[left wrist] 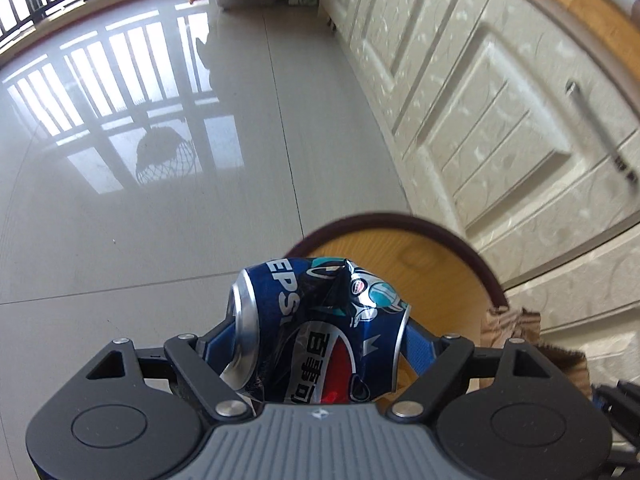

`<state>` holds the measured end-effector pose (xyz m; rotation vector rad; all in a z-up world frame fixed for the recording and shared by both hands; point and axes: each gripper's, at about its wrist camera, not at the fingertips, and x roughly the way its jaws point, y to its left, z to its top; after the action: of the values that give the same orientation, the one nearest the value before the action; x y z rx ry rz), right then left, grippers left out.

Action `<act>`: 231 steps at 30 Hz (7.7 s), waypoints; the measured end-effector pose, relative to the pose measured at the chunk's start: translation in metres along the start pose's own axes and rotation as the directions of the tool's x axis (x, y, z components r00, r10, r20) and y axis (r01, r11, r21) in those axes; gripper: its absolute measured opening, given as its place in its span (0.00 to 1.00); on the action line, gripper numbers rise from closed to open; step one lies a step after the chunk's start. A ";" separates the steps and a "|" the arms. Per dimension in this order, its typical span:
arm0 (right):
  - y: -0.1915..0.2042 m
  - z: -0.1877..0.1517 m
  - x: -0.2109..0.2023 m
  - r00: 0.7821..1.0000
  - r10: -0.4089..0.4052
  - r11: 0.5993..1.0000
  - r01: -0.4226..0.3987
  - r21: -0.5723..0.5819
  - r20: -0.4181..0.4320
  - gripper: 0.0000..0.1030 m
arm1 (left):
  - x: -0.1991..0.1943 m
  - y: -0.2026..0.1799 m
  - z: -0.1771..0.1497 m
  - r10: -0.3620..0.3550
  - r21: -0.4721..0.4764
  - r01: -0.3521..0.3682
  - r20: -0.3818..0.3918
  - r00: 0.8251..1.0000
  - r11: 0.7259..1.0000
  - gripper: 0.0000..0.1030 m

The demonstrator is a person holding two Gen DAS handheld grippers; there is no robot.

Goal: Collect trash
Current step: 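Carry the held can and cardboard over the yellow wastebasket, then open left tool to drop Pepsi can while right tool drops cardboard, then lift both open tools away from the wastebasket back toward the bench, then grasp the yellow cigarette pack with the right tool, then grasp the wooden stick with the left tool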

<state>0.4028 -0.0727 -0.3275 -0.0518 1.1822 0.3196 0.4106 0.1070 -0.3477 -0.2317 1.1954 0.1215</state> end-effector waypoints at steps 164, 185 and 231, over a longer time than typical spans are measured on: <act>-0.301 -0.196 -0.392 0.694 -0.513 0.844 0.298 0.447 0.505 1.00 | -0.325 -0.324 -0.120 -0.487 0.578 0.181 0.434 0.758 0.796 1.00; -0.425 -0.065 -0.326 0.761 -0.460 0.844 0.214 0.491 0.459 1.00 | -0.222 -0.445 -0.069 -0.558 0.700 0.254 0.244 0.793 0.667 1.00; -0.388 -0.133 -0.317 0.777 -0.503 0.828 0.309 0.468 0.378 0.91 | -0.188 -0.506 -0.082 -0.484 0.815 0.196 0.115 0.867 0.545 0.26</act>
<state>0.2807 -0.5396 -0.1373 0.1054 0.6762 -0.2926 0.3767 -0.3981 -0.1430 0.3374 0.7395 -0.7097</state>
